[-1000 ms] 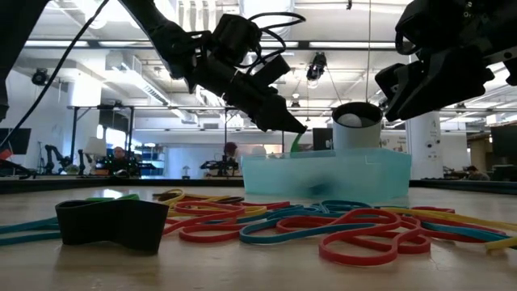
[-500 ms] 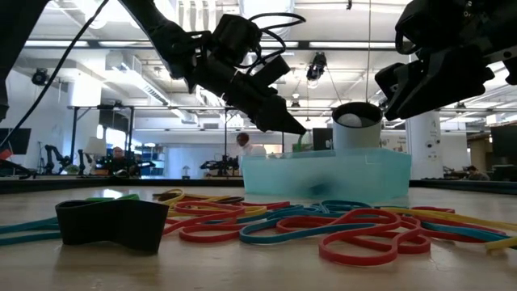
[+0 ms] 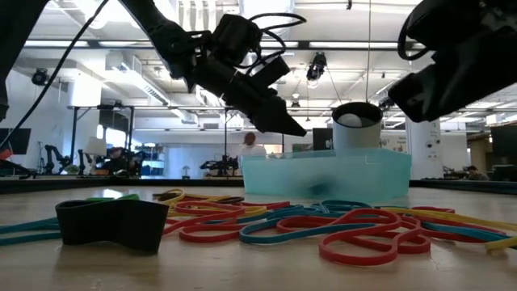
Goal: Pick and place rubber bands into bin
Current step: Adjust the blue bin
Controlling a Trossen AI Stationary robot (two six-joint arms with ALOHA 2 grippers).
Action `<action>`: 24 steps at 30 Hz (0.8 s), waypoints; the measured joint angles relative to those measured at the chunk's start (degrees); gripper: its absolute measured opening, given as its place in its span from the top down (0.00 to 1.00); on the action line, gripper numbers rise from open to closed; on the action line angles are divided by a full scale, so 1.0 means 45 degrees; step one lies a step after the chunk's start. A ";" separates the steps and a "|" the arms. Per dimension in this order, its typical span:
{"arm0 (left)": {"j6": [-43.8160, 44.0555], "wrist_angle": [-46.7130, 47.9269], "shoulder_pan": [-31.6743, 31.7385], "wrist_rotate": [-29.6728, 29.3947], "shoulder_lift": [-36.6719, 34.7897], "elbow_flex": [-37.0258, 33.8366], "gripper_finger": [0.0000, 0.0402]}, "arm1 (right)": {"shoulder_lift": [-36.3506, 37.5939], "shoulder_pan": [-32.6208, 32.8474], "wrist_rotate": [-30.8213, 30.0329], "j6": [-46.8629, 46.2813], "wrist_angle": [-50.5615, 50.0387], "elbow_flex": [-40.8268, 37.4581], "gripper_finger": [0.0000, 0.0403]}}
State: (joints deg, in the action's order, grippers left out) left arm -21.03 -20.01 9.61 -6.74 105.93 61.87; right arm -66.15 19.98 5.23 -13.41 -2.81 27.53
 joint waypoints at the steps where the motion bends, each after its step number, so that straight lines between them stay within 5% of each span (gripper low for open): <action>1: 0.0200 0.0240 -0.0004 0.0005 -0.0004 0.0000 0.75 | -0.0086 0.0159 0.0000 -0.0091 0.0019 -0.0004 0.80; 16: 0.2501 0.8136 -0.0574 0.0683 -0.1404 -0.0020 0.75 | -0.3976 0.1060 -0.0204 0.0909 0.2065 0.0244 0.80; 24: 0.1798 0.8058 -0.0934 0.0447 -0.2717 0.0039 0.75 | -0.4755 0.0995 -0.0494 0.1743 0.2051 0.0947 0.83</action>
State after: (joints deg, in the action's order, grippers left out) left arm -12.94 16.25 5.41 -4.73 93.71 62.04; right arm -87.55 24.46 3.01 -5.57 6.42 31.79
